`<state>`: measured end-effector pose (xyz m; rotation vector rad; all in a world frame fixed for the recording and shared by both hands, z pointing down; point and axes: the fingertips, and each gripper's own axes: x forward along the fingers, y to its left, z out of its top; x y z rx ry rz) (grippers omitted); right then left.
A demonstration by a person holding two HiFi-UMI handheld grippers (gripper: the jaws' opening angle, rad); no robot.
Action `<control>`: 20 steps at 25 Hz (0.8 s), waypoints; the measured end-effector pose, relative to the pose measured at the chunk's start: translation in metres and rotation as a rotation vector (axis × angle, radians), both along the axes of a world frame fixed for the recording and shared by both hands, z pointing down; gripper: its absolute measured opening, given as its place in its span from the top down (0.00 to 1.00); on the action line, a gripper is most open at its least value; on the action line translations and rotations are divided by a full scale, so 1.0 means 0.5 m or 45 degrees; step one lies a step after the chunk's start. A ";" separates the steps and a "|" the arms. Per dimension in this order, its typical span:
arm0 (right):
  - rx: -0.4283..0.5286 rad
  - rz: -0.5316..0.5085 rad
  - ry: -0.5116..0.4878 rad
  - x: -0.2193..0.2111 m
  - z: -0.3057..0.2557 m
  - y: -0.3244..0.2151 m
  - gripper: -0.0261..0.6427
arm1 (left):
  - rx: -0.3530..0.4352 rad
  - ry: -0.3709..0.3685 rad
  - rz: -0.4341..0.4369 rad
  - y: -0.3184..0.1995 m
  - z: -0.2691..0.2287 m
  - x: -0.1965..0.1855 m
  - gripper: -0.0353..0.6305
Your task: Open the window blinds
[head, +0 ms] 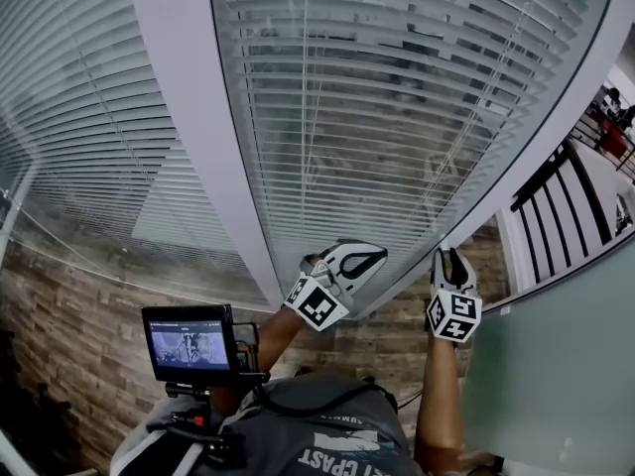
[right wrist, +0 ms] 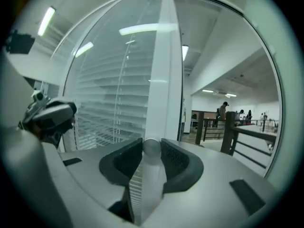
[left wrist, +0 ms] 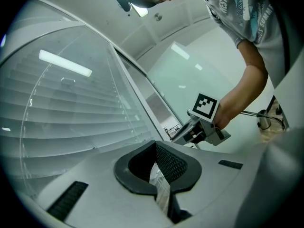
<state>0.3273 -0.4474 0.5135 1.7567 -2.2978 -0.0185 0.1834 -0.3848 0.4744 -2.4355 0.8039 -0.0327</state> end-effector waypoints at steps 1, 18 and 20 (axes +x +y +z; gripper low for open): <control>0.019 0.009 0.101 -0.002 -0.001 0.000 0.81 | -0.002 0.000 0.000 0.000 -0.003 0.000 0.94; 0.161 0.020 1.038 -0.026 0.003 -0.008 0.80 | -0.004 0.000 0.007 0.004 -0.010 0.005 0.94; 0.153 0.014 1.042 -0.026 0.004 -0.011 0.80 | -0.004 -0.004 0.007 0.004 -0.007 0.003 0.94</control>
